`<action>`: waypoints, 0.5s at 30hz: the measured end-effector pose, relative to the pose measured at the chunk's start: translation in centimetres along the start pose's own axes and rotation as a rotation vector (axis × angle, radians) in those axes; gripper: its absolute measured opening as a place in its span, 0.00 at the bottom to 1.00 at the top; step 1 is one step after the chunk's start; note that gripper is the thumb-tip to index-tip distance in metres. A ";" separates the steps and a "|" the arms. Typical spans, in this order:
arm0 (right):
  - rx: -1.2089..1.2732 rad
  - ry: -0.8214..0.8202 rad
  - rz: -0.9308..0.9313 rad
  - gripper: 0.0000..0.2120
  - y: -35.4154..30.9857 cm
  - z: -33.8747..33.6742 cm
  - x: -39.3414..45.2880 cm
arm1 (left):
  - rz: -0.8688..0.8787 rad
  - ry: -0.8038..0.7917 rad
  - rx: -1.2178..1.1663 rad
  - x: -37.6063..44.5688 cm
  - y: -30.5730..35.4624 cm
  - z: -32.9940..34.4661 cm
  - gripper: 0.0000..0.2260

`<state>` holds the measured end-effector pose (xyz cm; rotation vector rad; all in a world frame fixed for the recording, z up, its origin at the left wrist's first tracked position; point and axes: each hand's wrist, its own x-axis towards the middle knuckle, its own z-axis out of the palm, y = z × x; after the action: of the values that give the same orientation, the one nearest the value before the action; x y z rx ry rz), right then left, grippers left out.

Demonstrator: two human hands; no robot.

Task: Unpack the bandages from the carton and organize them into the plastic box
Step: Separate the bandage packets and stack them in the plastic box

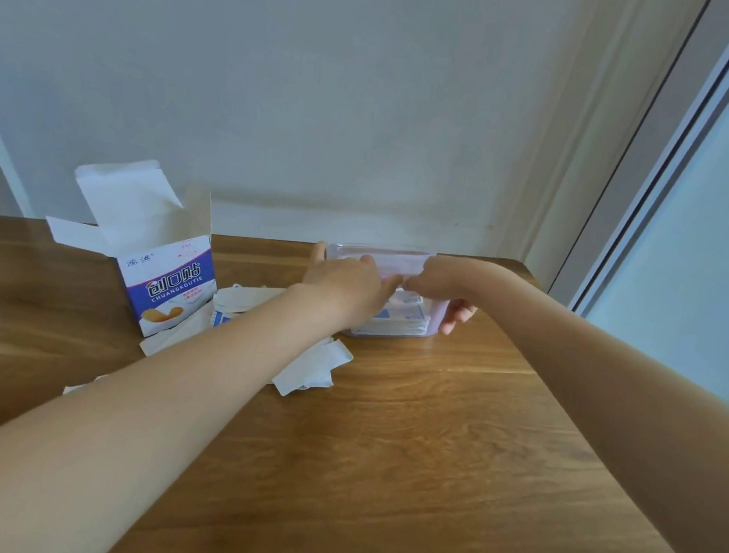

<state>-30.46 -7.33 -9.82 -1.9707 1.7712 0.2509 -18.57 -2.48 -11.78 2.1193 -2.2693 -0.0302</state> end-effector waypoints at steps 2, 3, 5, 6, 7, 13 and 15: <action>-0.027 0.045 0.005 0.13 0.0 -0.2 0.1 | -0.013 -0.030 0.055 0.6 -0.2 0.0 0.24; -0.036 0.054 0.000 0.12 0.0 -0.3 0.1 | -0.026 -0.054 0.060 0.9 -0.3 0.0 0.23; -0.058 0.046 -0.026 0.10 0.1 -0.4 0.0 | -0.056 -0.132 0.009 1.3 -0.3 0.0 0.22; -0.045 0.038 -0.026 0.09 0.3 -0.4 0.1 | -0.061 -0.170 -0.017 1.5 -0.3 0.1 0.21; -0.023 0.026 -0.010 0.07 0.4 -0.3 0.2 | -0.059 -0.193 -0.029 1.6 -0.3 0.2 0.22; 0.002 0.041 -0.024 0.13 0.5 0.2 0.7 | -0.047 -0.221 0.010 2.5 -0.9 1.0 0.22; -0.036 0.031 -0.049 0.15 0.4 0.1 0.5 | -0.016 -0.173 0.036 2.2 -0.6 0.7 0.23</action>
<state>-30.81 -7.73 -10.22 -2.0509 1.7468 0.2393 -18.14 -4.71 -12.49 2.2348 -2.3617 -0.1812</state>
